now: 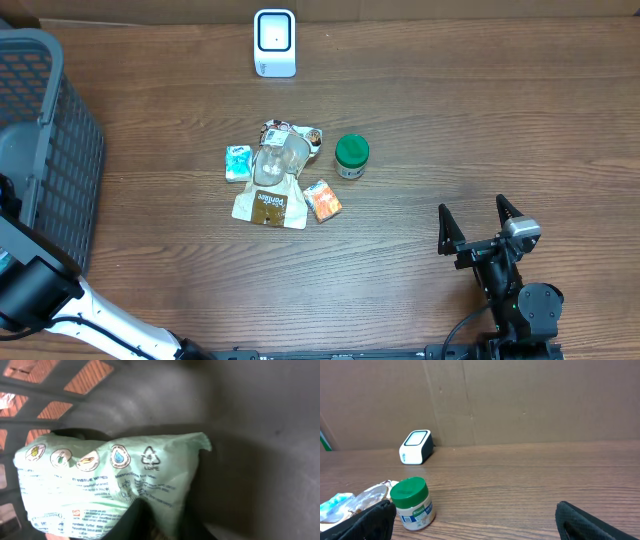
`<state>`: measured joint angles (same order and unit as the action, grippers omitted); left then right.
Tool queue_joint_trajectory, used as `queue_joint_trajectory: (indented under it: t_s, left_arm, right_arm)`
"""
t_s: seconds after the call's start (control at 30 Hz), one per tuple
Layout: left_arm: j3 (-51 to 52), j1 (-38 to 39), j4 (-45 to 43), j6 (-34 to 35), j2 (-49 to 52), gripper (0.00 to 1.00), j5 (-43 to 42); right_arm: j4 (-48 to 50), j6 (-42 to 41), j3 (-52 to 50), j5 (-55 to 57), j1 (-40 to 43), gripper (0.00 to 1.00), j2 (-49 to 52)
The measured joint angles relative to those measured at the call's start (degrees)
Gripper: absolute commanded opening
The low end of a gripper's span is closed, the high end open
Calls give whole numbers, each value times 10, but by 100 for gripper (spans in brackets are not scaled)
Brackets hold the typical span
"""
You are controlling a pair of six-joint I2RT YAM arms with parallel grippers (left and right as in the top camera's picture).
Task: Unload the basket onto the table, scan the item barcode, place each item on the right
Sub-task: 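Grasp the green wipes pack with the left gripper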
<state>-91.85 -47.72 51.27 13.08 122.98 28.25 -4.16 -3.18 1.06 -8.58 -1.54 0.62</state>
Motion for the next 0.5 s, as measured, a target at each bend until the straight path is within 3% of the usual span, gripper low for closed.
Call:
queue_joint_trajectory:
  t_s: [0.3,0.5]
  left_arm:
    - [-16,6,65,11,0,4,-15]
    - [-103,20,164,37,2,4,-71]
  right_arm:
    - [0,0,0,0,0,100,0]
    - [0,0,0,0,0,100,0]
